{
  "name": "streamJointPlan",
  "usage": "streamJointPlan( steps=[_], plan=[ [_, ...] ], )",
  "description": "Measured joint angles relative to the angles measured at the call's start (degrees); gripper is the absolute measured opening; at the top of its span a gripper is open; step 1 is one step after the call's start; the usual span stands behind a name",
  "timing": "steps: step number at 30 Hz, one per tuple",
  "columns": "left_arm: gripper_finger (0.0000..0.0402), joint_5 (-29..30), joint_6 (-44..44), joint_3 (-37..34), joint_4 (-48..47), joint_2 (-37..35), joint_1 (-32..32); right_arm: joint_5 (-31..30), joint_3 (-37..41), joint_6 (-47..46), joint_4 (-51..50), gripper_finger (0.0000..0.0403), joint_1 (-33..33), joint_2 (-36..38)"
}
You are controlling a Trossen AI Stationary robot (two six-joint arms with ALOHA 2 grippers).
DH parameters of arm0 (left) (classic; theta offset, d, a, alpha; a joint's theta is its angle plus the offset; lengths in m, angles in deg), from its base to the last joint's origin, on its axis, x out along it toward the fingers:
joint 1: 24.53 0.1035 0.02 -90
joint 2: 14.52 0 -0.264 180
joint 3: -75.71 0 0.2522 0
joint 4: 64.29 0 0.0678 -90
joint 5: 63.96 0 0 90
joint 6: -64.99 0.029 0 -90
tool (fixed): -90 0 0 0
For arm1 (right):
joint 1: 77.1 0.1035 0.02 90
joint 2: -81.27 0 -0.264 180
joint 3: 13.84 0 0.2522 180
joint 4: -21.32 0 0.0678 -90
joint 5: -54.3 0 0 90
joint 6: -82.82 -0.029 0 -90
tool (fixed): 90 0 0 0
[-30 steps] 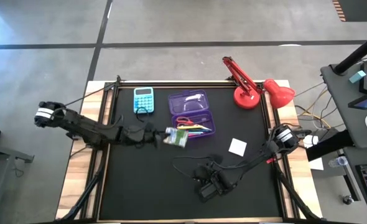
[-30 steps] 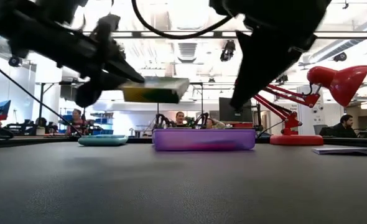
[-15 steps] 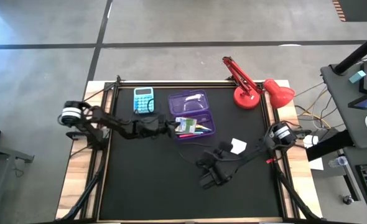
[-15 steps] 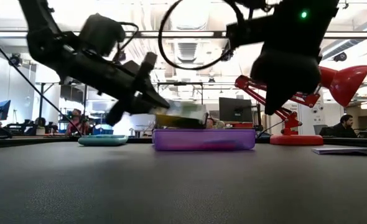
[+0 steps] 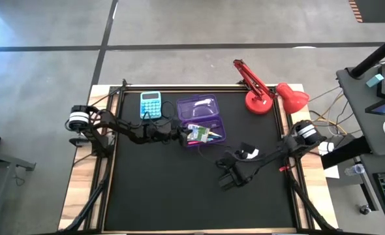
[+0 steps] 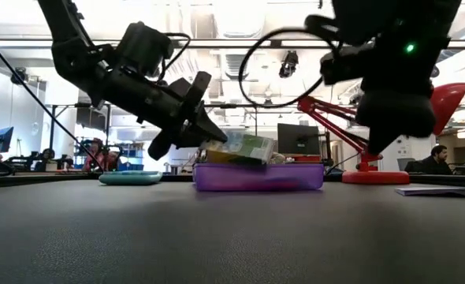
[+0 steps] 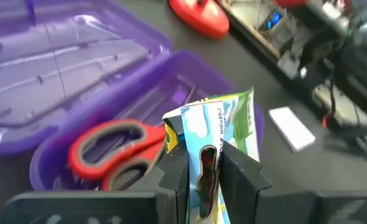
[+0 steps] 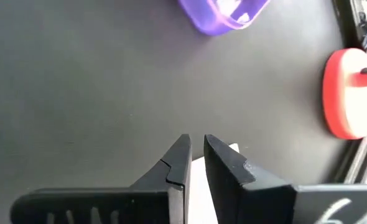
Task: Pack school essentials
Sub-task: Put the white crayon box into the violet supply box
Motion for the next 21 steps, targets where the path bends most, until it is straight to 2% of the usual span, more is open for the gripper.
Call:
streamJointPlan(
  steps=[6, 14, 21],
  plan=[
    [0.0080, -1.09, -0.17, 0.00, -3.38, -0.15, 0.18, 0.24, 5.97, -1.29, 6.48, 0.0036, -0.11, 8.05],
    [0.0174, -1.24, 0.42, 0.52, -3.91, -1.24, 1.51, 1.50, 13.48, -8.94, 9.27, 0.0038, -0.09, 15.51],
    [0.0238, -1.45, 8.32, 0.63, -4.00, -4.30, 1.51, 4.59, 16.13, -14.22, 9.59, 0.0081, -0.09, 17.48]
  ],
)
